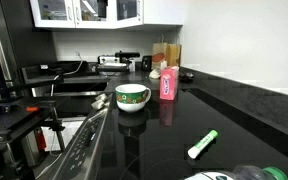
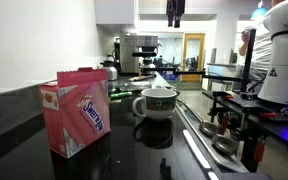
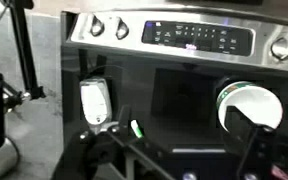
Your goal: Put the marker in the white/green cup
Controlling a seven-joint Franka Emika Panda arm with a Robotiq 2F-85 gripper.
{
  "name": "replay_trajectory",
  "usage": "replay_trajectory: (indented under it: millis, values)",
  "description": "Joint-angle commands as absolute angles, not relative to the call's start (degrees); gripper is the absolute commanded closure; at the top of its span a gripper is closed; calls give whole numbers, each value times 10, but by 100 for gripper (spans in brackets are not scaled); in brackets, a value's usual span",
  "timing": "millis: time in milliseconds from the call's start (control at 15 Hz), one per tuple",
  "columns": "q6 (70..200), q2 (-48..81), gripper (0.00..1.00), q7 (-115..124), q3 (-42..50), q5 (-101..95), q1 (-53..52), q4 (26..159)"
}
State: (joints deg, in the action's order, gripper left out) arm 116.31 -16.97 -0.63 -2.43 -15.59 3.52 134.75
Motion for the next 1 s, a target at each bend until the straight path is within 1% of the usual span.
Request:
replay_trajectory:
  millis: [0,333,467,600,800,933]
  values:
    - [1161,-169,0,-4,-16,-158,26,1346]
    - [1161,-169,0,-4,-16,-158,26,1346]
    - [1164,-150,0,-48,-6,-151,21,1331]
    - [1147,-104,0,-136,12,-142,16,1293]
    - [1180,-33,0,-253,34,-133,18,1246]
    - [1193,21,0,-336,40,-90,22,1203]
